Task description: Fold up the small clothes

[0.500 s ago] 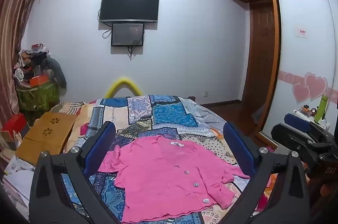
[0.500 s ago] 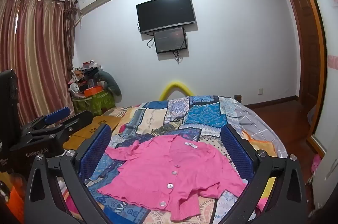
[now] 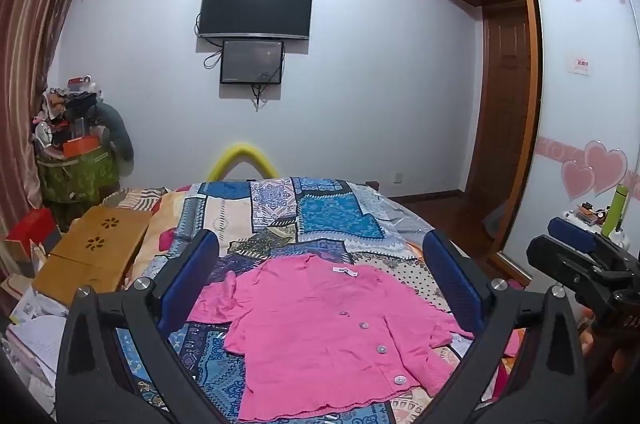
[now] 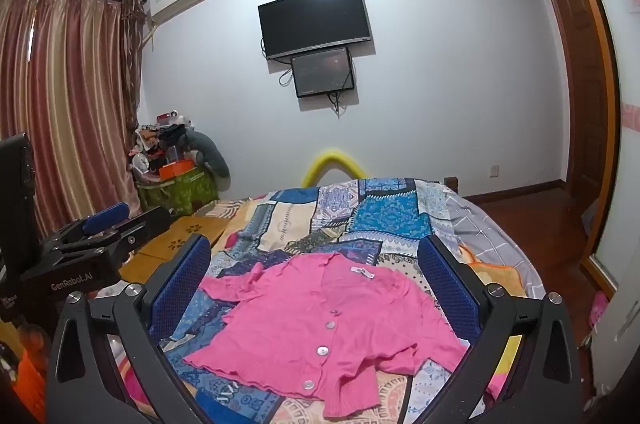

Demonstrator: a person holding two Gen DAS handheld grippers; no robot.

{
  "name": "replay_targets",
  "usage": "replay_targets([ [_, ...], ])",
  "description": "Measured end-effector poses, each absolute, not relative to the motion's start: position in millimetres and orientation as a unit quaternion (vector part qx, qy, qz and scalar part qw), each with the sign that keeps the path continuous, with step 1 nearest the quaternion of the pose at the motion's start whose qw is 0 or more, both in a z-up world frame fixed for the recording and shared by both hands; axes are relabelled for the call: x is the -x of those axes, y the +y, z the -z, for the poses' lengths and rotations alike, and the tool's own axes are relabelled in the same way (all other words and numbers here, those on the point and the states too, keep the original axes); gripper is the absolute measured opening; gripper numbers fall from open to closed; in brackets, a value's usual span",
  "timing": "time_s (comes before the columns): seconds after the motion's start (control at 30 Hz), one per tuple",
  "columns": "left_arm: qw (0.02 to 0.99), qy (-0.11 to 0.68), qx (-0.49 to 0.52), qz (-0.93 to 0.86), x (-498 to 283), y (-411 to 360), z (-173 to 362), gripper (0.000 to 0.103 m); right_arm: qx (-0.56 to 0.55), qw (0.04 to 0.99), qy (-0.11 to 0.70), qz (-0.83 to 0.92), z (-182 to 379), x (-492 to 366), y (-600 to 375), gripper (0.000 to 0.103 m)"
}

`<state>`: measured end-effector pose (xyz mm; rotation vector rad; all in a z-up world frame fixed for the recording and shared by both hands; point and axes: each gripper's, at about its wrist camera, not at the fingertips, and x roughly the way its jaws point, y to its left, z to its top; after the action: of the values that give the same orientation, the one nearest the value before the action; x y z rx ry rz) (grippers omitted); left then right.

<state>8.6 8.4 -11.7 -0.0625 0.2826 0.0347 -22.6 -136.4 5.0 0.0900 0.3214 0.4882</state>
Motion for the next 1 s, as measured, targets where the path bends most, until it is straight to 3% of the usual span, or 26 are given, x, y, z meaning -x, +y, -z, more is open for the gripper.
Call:
replay_targets([
  [1.0, 0.991, 0.134, 0.026, -0.009, -1, 3, -1, 0.103, -0.045, 0.956, 0.164, -0.238, 1, 24, -134, 0.103],
])
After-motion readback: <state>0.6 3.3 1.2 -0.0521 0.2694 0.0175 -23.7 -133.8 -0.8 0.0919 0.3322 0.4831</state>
